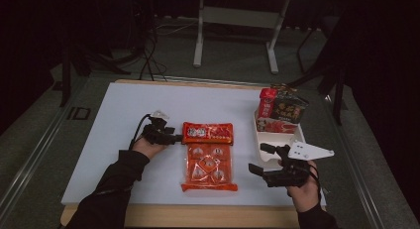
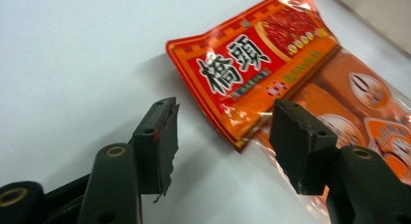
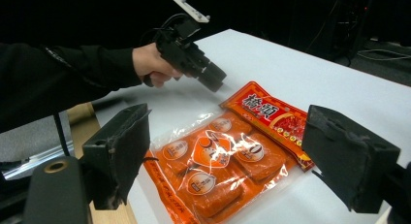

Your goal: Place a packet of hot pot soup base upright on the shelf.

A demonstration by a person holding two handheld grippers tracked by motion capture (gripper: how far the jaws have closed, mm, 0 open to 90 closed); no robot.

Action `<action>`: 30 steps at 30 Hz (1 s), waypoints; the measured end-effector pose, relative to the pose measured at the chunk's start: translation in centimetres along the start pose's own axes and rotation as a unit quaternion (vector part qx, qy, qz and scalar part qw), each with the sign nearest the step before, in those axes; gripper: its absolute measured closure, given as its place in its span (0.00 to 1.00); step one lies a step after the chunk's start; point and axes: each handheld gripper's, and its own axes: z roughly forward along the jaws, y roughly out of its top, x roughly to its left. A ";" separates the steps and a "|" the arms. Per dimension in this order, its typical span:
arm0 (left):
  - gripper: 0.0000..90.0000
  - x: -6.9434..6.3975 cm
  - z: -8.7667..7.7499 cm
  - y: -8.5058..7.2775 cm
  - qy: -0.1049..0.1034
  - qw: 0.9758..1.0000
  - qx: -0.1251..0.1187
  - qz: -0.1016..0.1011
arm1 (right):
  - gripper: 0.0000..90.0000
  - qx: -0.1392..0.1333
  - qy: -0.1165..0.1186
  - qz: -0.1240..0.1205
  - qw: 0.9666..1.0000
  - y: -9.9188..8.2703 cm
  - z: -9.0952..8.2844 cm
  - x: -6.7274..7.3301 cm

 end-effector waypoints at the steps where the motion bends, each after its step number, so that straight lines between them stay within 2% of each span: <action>1: 0.48 0.1 0.3 0.0 0.002 1.000 0.002 -0.003 | 0.19 0.000 0.001 -0.001 1.000 0.0 0.0 0.0; 7: 0.48 0.8 1.8 0.1 0.001 1.000 0.008 -0.020 | 0.19 0.002 0.003 -0.003 1.000 0.0 0.1 0.1; 11: 0.48 1.0 2.0 0.2 -0.002 1.000 0.004 -0.026 | 0.19 0.002 0.003 -0.001 1.000 -0.1 0.1 0.0; 14: 0.49 1.3 3.0 0.3 -0.007 0.999 0.000 -0.034 | 0.19 0.003 0.003 0.001 1.000 -0.2 0.1 -0.1; 20: 0.53 1.0 3.9 0.5 -0.010 1.000 0.002 -0.027 | 0.19 0.004 0.005 -0.001 1.000 -0.2 0.1 0.0; 30: 0.65 0.4 5.0 1.0 -0.042 0.999 0.010 -0.028 | 0.19 0.006 0.009 -0.001 1.000 -0.2 0.2 0.1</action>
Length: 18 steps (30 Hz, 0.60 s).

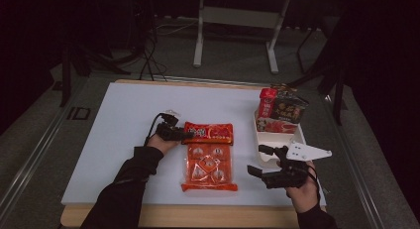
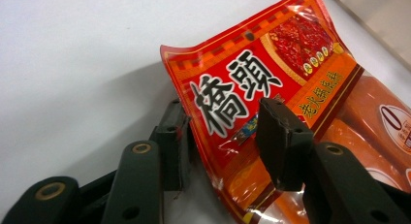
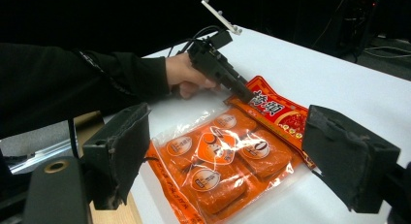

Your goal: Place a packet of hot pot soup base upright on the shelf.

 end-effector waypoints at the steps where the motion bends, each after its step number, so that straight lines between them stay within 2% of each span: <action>1: 0.65 -0.1 0.0 0.1 0.002 1.000 0.002 0.003 | 0.19 0.000 0.000 0.001 1.000 0.0 0.0 0.0; 5: 0.69 -0.2 0.1 0.1 -0.003 1.000 0.006 0.000 | 0.19 -0.001 0.001 0.002 1.000 0.0 -0.1 -0.1; 7: 0.73 -0.4 0.3 0.1 -0.011 1.000 0.011 -0.001 | 0.19 -0.001 0.000 0.002 1.000 0.0 -0.1 -0.1; 8: 0.74 -0.5 0.4 0.2 -0.008 1.000 0.012 0.005 | 0.19 -0.001 0.001 0.002 1.000 0.0 0.0 -0.1; 12: 0.82 -0.9 0.5 0.3 -0.007 1.000 0.017 0.003 | 0.19 -0.001 0.001 0.002 1.000 0.0 0.0 -0.1; 15: 0.96 -1.6 0.5 0.4 0.006 1.000 0.019 0.017 | 0.19 0.000 0.001 0.002 1.000 0.0 0.0 -0.1; 18: 0.98 -1.8 0.2 0.5 0.009 1.000 0.020 0.021 | 0.19 -0.001 -0.001 0.001 1.000 0.0 0.0 0.0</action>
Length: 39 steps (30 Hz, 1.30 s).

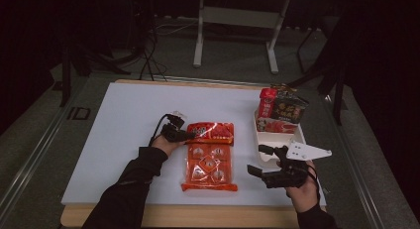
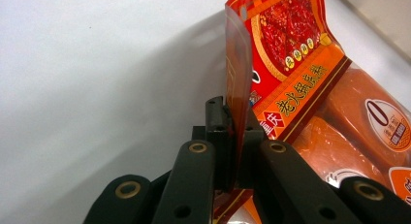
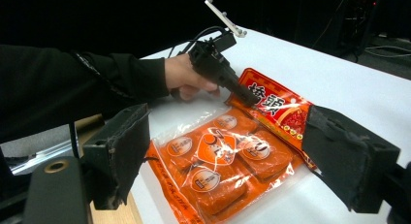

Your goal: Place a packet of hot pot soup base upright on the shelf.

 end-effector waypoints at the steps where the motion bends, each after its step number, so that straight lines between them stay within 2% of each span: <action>1: 0.99 0.0 -0.2 0.0 0.001 1.000 -0.004 0.005 | 0.20 0.000 0.000 0.000 1.000 0.0 0.0 0.0; 7: 0.99 -0.7 -1.5 0.3 0.001 0.999 -0.029 0.016 | 0.20 -0.009 -0.017 0.005 1.000 0.1 -0.5 -0.2; 15: 0.99 -1.8 -3.5 0.8 -0.004 0.998 -0.056 0.032 | 0.18 -0.011 -0.036 -0.002 0.999 0.2 -0.6 -0.2; 17: 0.99 -1.8 -3.5 0.8 -0.004 0.998 -0.056 0.032 | 0.18 -0.012 -0.034 0.000 0.999 0.2 -0.6 -0.2; 18: 0.99 -2.3 -4.0 1.0 -0.002 0.997 -0.061 0.039 | 0.17 -0.012 -0.034 0.000 0.999 0.2 -0.6 -0.2; 19: 0.99 -2.4 -4.2 1.1 -0.002 0.997 -0.062 0.039 | 0.16 -0.017 -0.040 -0.008 0.999 0.3 -0.7 -0.2; 20: 0.99 -2.6 -4.5 1.1 -0.005 0.997 -0.065 0.037 | 0.16 -0.012 -0.036 -0.015 0.999 0.4 -0.7 -0.1; 22: 0.99 -2.9 -5.0 1.2 -0.005 0.997 -0.068 0.044 | 0.16 -0.012 -0.044 -0.029 0.999 0.5 -0.8 0.0; 23: 0.99 -3.1 -5.2 1.3 -0.007 0.997 -0.069 0.044 | 0.16 -0.016 -0.039 -0.033 0.999 0.6 -0.8 0.1; 24: 0.99 -3.2 -5.4 1.3 -0.008 0.996 -0.072 0.047 | 0.16 -0.016 -0.035 -0.030 0.999 0.6 -0.8 0.1; 28: 0.99 -3.8 -6.2 1.5 -0.010 0.996 -0.074 0.053 | 0.15 -0.017 -0.044 -0.023 0.999 0.6 -0.8 0.1; 31: 0.99 -4.3 -6.7 1.6 -0.012 0.995 -0.080 0.059 | 0.12 -0.014 -0.058 -0.019 0.998 0.6 -0.9 0.1; 33: 0.99 -4.6 -7.0 1.7 -0.014 0.994 -0.084 0.062 | 0.12 -0.011 -0.057 -0.021 0.998 0.7 -0.9 0.1; 35: 0.99 -4.9 -7.3 1.8 -0.017 0.994 -0.087 0.064 | 0.11 -0.009 -0.068 -0.025 0.997 0.7 -0.9 0.3; 37: 0.99 -5.1 -7.6 1.9 -0.019 0.994 -0.088 0.069 | 0.11 -0.005 -0.066 -0.023 0.998 0.8 -0.8 0.5; 38: 0.99 -5.3 -7.7 1.9 -0.019 0.993 -0.090 0.070 | 0.11 -0.005 -0.073 -0.024 0.997 0.8 -0.7 0.6; 39: 0.99 -5.5 -7.9 1.9 -0.019 0.993 -0.090 0.072 | 0.11 -0.003 -0.069 -0.024 0.997 0.8 -0.7 0.6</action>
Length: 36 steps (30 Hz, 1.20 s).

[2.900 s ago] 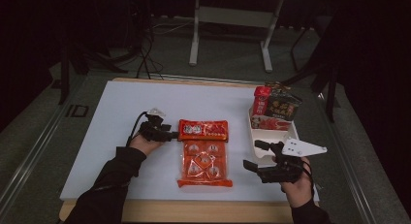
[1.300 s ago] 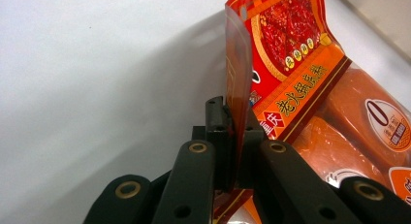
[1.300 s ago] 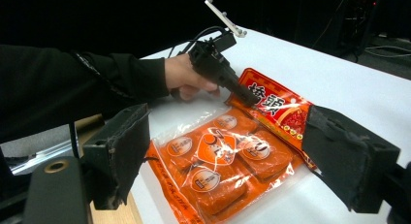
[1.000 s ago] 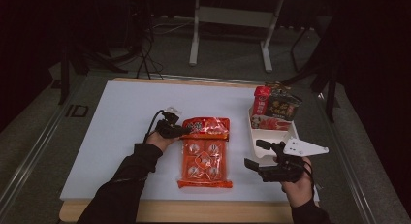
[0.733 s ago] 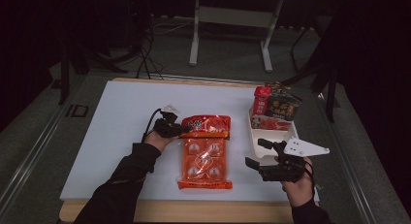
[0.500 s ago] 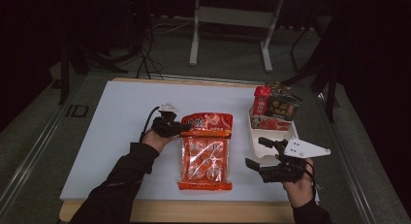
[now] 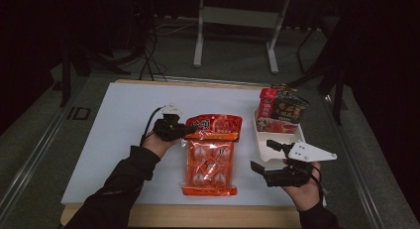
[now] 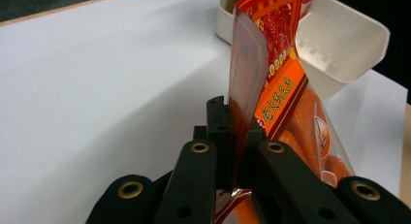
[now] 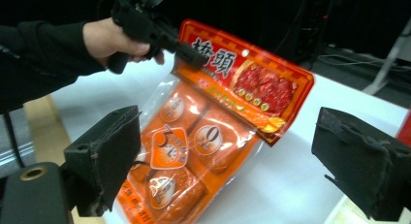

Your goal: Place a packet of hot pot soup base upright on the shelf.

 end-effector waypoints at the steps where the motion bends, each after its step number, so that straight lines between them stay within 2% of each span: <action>1: 0.99 -0.1 -0.2 0.1 -0.003 1.000 -0.002 0.003 | 0.11 0.003 0.004 0.001 1.000 0.0 0.1 0.0; 4: 0.99 -0.6 -0.7 0.3 -0.009 1.000 -0.006 0.007 | 0.11 0.013 0.000 -0.001 1.000 0.0 0.3 0.0; 8: 0.99 -0.8 -1.0 0.3 -0.013 1.000 -0.009 0.008 | 0.12 0.012 -0.001 0.001 1.000 0.0 0.5 -0.1; 14: 0.99 -2.2 -2.2 0.6 -0.030 0.999 -0.025 0.023 | 0.14 0.007 -0.010 0.003 1.000 0.4 0.5 -0.4; 20: 0.99 -2.8 -2.6 0.7 -0.037 0.998 -0.030 0.030 | 0.15 0.001 -0.016 0.003 1.000 0.6 0.7 -0.8; 21: 0.99 -3.2 -3.0 0.7 -0.046 0.998 -0.037 0.032 | 0.15 0.002 -0.022 0.002 1.000 0.6 0.9 -0.9; 26: 0.99 -3.8 -3.3 0.8 -0.052 0.997 -0.043 0.036 | 0.18 0.006 -0.025 0.002 1.000 0.7 1.5 -1.4; 28: 1.00 -4.3 -3.7 0.8 -0.064 0.996 -0.050 0.047 | 0.19 0.007 -0.029 -0.002 1.000 0.9 1.8 -1.6; 36: 1.00 -5.3 -4.4 0.5 -0.081 0.993 -0.061 0.067 | 0.19 0.015 -0.023 0.007 1.000 0.9 3.3 -2.4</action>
